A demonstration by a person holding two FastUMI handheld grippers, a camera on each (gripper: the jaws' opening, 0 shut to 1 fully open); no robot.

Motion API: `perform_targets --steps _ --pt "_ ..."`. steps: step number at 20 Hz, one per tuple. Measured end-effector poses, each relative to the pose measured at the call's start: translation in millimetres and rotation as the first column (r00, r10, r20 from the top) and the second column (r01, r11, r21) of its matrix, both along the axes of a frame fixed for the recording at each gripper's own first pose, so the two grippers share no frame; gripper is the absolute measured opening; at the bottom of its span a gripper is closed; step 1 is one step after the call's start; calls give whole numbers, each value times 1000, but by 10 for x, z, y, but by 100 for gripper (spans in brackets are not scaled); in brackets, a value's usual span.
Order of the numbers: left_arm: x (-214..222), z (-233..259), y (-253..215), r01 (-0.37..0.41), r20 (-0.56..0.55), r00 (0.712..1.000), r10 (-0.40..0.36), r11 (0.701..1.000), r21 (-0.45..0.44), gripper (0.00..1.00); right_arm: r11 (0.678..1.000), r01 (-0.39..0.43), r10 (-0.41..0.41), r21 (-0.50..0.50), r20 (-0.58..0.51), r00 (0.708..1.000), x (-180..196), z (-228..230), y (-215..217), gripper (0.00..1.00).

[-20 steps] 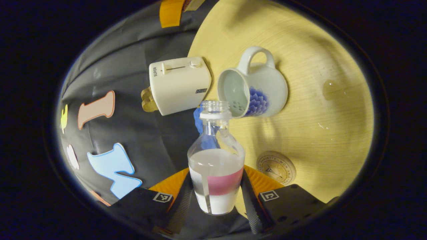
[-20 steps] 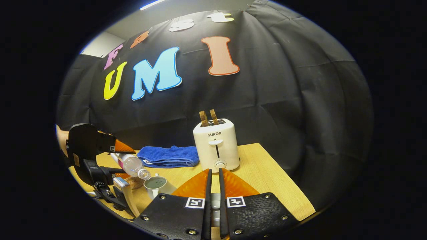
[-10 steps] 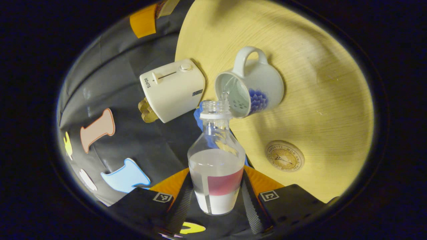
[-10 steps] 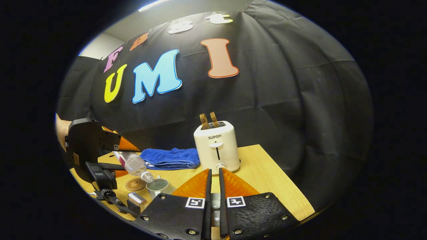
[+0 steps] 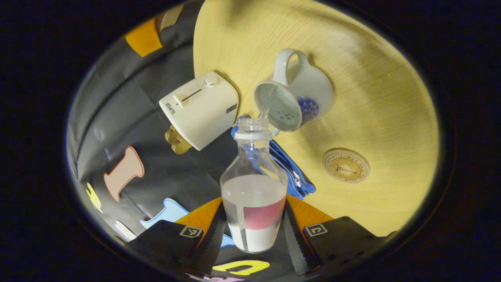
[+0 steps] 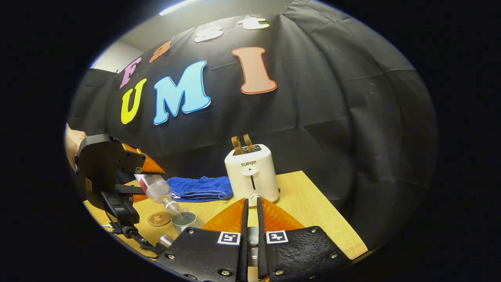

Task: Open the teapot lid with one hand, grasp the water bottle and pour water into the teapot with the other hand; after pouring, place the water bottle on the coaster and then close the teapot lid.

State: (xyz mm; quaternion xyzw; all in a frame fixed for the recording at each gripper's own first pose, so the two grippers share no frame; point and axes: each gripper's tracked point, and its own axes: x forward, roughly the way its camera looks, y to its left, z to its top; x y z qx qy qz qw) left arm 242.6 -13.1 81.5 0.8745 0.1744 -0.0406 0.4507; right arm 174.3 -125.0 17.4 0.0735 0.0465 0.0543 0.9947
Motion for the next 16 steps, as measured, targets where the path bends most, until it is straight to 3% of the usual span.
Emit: perform_targets --steps 6,16 --pt "34 119 -67 25 7 1000 -26 994 107 85 1000 -4 4 -10 -3 1000 9 -10 12 10" --pt "30 158 -107 27 8 1000 -29 985 169 84 1000 -7 7 -5 -4 1000 6 -13 18 10"
